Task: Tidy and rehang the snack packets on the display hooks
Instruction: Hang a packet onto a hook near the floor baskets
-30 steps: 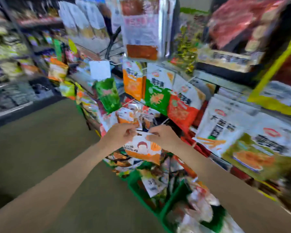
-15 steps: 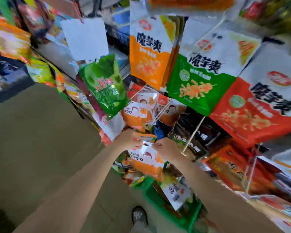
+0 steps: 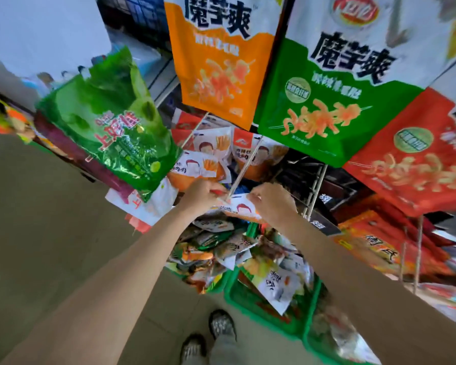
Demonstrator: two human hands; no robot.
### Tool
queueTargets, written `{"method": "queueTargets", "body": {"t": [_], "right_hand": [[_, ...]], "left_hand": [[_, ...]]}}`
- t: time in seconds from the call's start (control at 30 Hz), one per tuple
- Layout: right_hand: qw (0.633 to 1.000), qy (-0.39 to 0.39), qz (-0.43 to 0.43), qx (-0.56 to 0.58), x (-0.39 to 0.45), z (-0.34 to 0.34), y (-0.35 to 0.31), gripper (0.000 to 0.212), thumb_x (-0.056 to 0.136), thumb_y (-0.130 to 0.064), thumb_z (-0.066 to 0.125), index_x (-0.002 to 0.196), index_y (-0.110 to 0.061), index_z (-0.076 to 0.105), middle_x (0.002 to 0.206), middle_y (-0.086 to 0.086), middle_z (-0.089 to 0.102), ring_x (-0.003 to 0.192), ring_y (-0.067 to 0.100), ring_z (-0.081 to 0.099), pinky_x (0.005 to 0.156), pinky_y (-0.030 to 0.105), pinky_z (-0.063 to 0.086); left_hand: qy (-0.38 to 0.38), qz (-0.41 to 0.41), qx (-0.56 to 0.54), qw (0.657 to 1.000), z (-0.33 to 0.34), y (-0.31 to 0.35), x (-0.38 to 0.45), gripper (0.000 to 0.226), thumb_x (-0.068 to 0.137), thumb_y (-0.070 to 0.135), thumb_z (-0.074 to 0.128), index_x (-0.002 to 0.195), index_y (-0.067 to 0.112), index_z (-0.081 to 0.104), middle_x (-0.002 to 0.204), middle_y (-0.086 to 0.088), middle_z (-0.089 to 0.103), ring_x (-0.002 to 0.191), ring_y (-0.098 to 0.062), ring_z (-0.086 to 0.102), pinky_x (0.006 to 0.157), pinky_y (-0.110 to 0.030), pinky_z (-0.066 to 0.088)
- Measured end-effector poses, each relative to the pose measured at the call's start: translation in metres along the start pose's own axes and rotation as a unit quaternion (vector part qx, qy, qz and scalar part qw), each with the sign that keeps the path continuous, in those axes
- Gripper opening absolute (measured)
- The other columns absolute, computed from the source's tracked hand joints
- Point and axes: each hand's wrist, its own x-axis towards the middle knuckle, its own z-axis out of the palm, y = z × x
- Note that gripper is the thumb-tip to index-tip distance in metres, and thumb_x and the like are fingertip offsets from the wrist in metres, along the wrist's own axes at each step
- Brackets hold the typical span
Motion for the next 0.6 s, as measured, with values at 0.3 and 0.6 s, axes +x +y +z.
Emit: {"method": "queueTargets", "body": {"t": [0.3, 0.6], "right_hand": [[0.997, -0.075, -0.024, 0.02, -0.006, -0.005, 0.002, 0.032, 0.095, -0.027, 0.046, 0.091, -0.003, 0.068, 0.086, 0.014, 0.068, 0.087, 0.03, 0.065, 0.069, 0.031, 0.048], [0.997, -0.029, -0.048, 0.045, -0.004, -0.003, -0.003, 0.031, 0.095, -0.03, 0.047, 0.107, -0.009, 0.066, 0.08, -0.005, 0.063, 0.064, 0.016, 0.059, 0.069, 0.031, 0.051]], "left_hand": [[-0.097, 0.019, 0.026, 0.995, -0.008, -0.001, 0.002, 0.024, 0.077, 0.013, 0.071, 0.1, 0.008, 0.07, 0.092, -0.001, 0.067, 0.08, -0.008, 0.055, 0.071, -0.009, 0.043], [-0.062, 0.025, -0.042, 0.997, -0.022, 0.002, -0.004, 0.02, 0.084, 0.01, 0.063, 0.101, 0.001, 0.068, 0.098, -0.012, 0.069, 0.084, -0.017, 0.066, 0.065, -0.005, 0.048]]}}
